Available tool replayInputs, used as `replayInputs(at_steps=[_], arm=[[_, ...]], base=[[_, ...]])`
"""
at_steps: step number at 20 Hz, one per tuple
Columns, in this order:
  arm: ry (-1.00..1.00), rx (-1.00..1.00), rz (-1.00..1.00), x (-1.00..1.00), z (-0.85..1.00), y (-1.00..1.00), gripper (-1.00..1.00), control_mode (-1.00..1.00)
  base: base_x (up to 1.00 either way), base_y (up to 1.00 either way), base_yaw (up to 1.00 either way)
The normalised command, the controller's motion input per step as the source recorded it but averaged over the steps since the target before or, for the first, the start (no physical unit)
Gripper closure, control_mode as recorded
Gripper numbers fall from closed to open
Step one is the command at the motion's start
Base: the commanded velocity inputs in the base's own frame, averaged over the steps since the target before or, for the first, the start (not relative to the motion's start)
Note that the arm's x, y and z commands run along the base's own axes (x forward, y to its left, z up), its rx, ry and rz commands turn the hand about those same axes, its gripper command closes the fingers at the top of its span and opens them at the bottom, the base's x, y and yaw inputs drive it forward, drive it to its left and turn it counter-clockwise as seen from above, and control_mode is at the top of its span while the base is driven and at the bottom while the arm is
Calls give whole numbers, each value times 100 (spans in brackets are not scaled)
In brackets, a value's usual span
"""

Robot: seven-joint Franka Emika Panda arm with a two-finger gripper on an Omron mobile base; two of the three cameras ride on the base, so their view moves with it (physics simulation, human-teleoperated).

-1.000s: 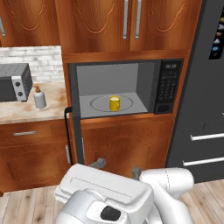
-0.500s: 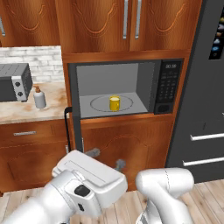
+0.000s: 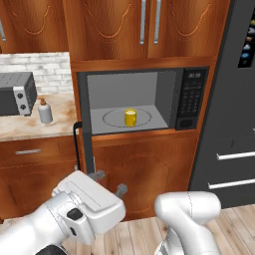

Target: Pick the mug from the counter and place it inside the microwave. Then close the microwave.

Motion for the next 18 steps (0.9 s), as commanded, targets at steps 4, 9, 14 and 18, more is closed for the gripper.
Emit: replayInputs(at_steps=[4, 9, 14, 18], arm=[[2, 0, -8, 39, -37, 13, -100, -100], [2, 0, -7, 34, -34, 24, -100, -100], [1, 0, -6, 38, -34, 28, -100, -100], [0, 0, -7, 40, -34, 30, -100, -100]], base=[[0, 0, 0], [0, 0, 0], [0, 0, 0], [0, 0, 0]])
